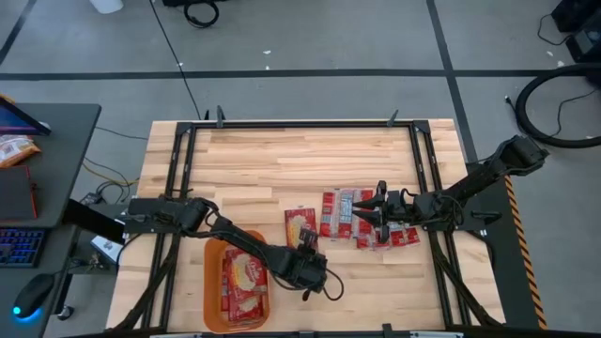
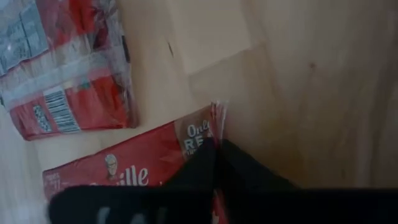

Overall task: Sort popcorn bags into baskets
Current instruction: Put the red popcorn pack into the orange bin

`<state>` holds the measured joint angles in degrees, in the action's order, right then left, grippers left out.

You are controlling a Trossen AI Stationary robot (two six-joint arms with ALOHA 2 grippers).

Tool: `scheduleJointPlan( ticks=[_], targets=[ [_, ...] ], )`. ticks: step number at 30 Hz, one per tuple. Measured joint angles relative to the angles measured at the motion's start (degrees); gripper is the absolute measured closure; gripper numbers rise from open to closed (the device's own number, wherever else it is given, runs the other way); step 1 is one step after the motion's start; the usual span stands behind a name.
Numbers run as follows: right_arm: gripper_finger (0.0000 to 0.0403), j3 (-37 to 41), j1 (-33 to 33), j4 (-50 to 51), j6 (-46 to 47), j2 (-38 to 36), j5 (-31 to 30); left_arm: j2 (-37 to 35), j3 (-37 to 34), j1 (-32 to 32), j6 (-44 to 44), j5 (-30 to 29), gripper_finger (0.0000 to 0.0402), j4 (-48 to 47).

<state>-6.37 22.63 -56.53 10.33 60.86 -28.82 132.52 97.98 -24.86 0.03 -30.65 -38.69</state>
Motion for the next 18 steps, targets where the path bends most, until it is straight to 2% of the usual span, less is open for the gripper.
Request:
scheduleJointPlan(
  ticks=[7,18],
  targets=[
    [0.0293,0.0,0.0,0.0,0.0,0.0,0.0,-4.2,-0.2,0.2,-1.2,7.5,0.0396,-3.2],
    [0.0293,0.0,0.0,0.0,0.0,0.0,0.0,-19.0,0.6,3.1,-7.8,18.0,0.0399,-11.9]
  ],
)
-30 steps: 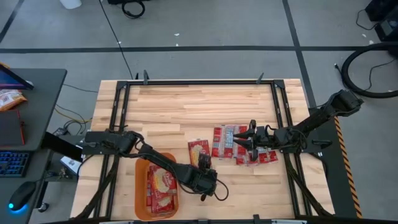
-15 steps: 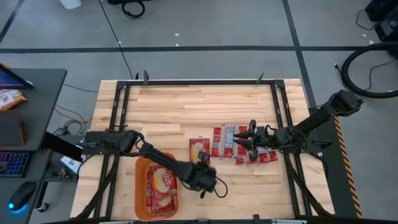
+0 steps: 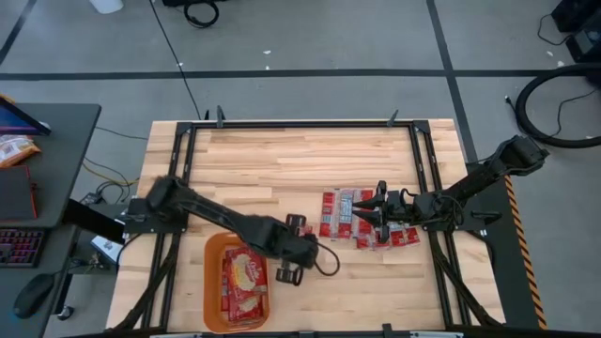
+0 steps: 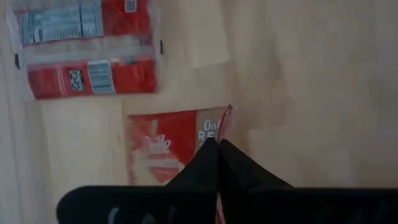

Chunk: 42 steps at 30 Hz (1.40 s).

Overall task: Sort popcorn bags into baskets
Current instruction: Put the red popcorn pack into the orange bin

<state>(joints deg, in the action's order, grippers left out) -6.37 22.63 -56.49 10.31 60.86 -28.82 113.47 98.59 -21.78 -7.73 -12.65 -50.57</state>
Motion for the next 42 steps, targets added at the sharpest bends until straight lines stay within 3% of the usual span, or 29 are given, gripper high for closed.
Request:
scheduleJointPlan(
  ticks=[16,21,27,32,39,42],
  targets=[
    [0.0293,0.0,0.0,0.0,-0.1,0.0,0.0,-18.2,0.1,0.9,-7.5,6.9,0.0399,-7.3],
    [0.0293,0.0,0.0,0.0,-0.1,0.0,0.0,-22.5,0.1,-0.3,-9.6,6.9,0.0399,-13.2],
    [0.0293,0.0,0.0,0.0,0.0,0.0,0.0,-27.0,0.1,-2.1,-12.0,7.0,0.0399,-13.7],
    [0.0293,0.0,0.0,0.0,0.0,0.0,0.0,-29.4,0.1,-3.5,-14.8,6.9,0.0399,-15.0],
    [0.0293,0.0,0.0,0.0,0.0,0.0,0.0,-29.4,0.1,-6.4,-18.9,5.2,0.0399,-26.7],
    [0.0293,0.0,0.0,0.0,-0.1,0.0,0.0,-29.1,-1.0,-7.9,-19.1,3.6,0.0399,-27.0]
  ],
)
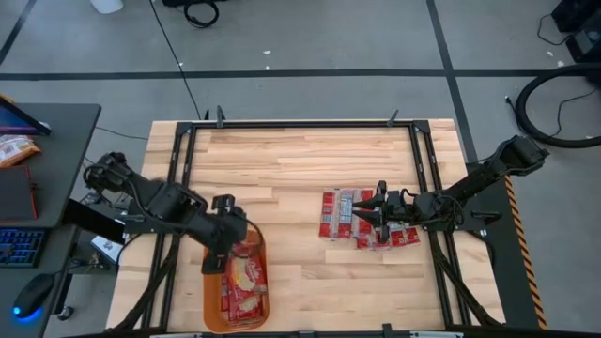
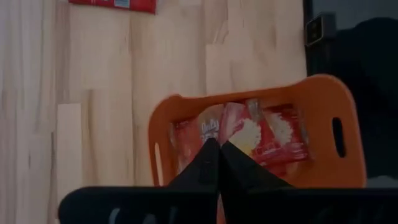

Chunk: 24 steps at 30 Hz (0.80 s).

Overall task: Sort popcorn bags into baskets
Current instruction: Put the red popcorn pack into the orange bin

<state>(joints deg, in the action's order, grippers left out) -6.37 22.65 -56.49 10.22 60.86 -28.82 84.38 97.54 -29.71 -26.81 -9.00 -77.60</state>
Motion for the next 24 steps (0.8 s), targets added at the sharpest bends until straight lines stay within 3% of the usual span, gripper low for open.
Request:
scheduleJointPlan(
  ticks=[7,14,21,24],
  targets=[
    [0.0293,0.0,0.0,0.0,0.0,0.0,0.0,0.0,-8.7,-3.1,-1.0,-2.2,0.0399,3.1],
    [0.0293,0.0,0.0,-0.1,0.0,0.0,0.0,0.0,-17.9,-4.7,-3.2,1.8,0.0396,9.7],
    [0.0293,0.0,0.0,-0.2,0.0,0.0,0.0,0.0,-19.3,-4.5,-5.8,1.9,0.0336,13.0],
    [0.0293,0.0,0.0,-0.2,-0.1,0.0,0.0,0.0,-19.3,-4.2,-6.9,6.2,0.0307,16.7]
  ],
)
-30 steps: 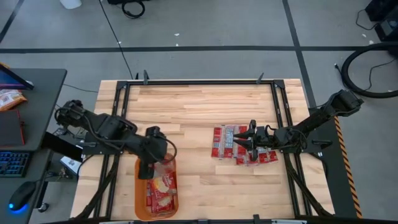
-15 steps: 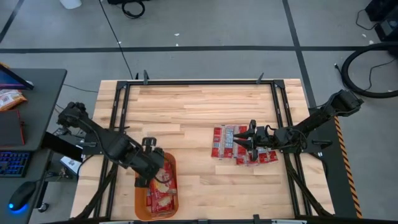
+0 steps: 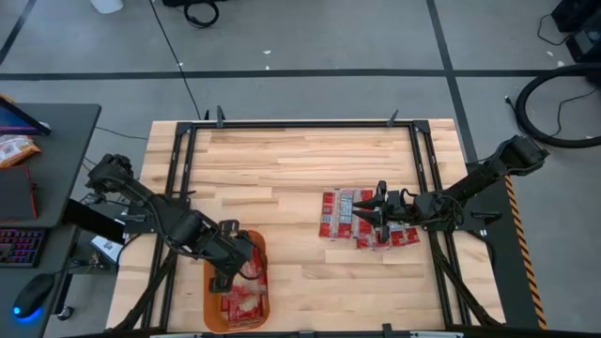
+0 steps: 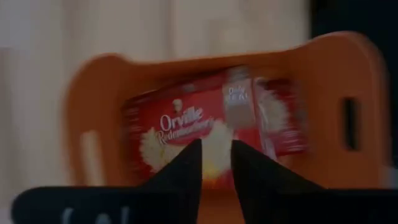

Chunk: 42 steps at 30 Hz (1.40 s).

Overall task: Sort popcorn bags into baskets
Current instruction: Put the red popcorn pack into the orange bin

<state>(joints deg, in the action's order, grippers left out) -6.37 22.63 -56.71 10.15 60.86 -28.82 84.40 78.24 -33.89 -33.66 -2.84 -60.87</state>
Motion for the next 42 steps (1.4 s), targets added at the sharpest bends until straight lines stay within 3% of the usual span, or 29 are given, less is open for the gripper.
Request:
scheduleJointPlan(
  ticks=[4,9,11,15,20,27,31,39,42],
  targets=[
    [0.0293,0.0,0.0,-0.2,-0.1,0.0,0.0,0.0,0.0,0.8,3.7,-0.9,0.0289,6.8],
    [0.0293,0.0,0.0,-0.2,0.1,0.0,0.0,2.1,0.1,2.6,8.8,-19.2,0.0286,11.3],
    [0.0293,0.0,0.0,-0.2,0.1,0.0,0.0,3.8,0.1,4.3,8.9,-22.5,0.0286,12.0],
    [0.0293,0.0,0.0,-0.3,0.0,0.0,0.0,8.0,0.1,9.2,9.1,-22.0,0.0285,14.8],
    [0.0293,0.0,0.0,-0.2,0.0,0.0,-0.1,13.9,0.1,14.2,15.2,-16.2,0.0279,21.3],
    [0.0293,0.0,0.0,-0.2,-0.4,0.0,-0.1,22.5,2.1,18.0,23.2,-13.5,0.0231,26.6],
    [0.0293,0.0,0.0,-0.2,-0.8,0.0,-0.1,28.7,6.0,18.8,26.5,-15.4,0.02,28.0],
    [0.0293,0.0,0.0,0.2,-0.9,0.0,-0.1,39.5,15.5,18.2,33.9,-26.4,0.0159,28.4],
    [0.0293,0.0,0.0,0.3,-1.1,0.0,-0.1,42.1,18.0,17.9,35.5,-27.0,0.0149,30.1]
  ],
)
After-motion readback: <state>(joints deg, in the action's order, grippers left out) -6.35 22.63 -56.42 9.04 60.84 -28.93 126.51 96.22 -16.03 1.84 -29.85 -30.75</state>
